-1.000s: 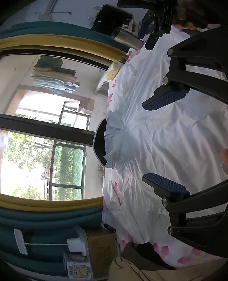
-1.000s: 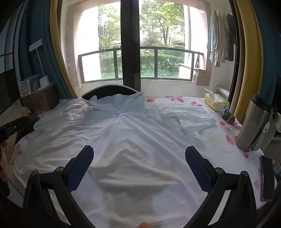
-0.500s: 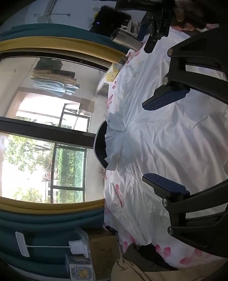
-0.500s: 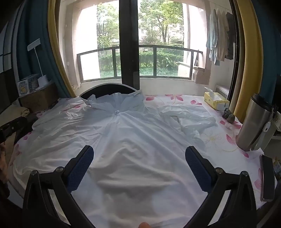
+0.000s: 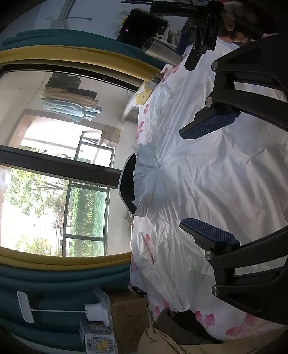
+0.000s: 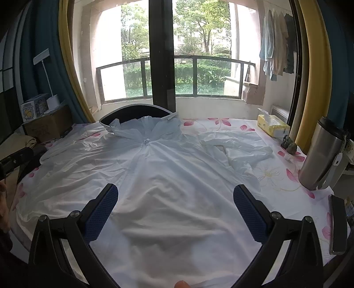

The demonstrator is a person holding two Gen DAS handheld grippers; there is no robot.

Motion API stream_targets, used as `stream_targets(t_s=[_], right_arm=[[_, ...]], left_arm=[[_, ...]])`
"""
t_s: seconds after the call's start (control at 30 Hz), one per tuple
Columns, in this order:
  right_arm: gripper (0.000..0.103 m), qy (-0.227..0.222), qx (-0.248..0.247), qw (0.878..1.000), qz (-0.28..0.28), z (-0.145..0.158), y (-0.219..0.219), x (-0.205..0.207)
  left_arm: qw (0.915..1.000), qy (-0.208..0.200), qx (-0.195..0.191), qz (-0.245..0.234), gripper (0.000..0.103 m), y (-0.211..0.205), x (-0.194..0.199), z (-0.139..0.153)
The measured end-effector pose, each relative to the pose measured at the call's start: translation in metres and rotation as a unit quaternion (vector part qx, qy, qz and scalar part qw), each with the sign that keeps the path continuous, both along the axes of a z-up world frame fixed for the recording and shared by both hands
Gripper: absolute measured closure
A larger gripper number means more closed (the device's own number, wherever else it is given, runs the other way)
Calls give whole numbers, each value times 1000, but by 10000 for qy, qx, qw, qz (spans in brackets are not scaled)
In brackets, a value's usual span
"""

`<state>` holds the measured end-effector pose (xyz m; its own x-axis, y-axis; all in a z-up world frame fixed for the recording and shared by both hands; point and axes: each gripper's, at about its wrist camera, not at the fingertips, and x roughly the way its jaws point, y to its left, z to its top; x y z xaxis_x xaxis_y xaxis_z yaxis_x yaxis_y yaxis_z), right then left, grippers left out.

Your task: Fold large clothes

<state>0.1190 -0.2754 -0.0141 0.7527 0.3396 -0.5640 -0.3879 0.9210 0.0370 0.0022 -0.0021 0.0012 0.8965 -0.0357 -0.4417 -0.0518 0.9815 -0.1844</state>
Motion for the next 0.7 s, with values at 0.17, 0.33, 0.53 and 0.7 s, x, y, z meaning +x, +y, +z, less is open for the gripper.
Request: stream_targets(t_s=[0.17,0.33,0.53,0.7], right_arm=[[0,5,0,10000,-9,-1,1,1],[0,3,-7,10000,-23,-1,1,1],[0,21,-39,10000,-4,-2,1,2],[0,51,12,10000,19,-1,2,2]], left_arm=[[10000,6,-83,31,26,2,0,0],[9999,24,-146,66,26,5,1,-1],[9998,71,-107,168,26,7,2,-2],[9996,118,-65,252,26,8,6,-2]])
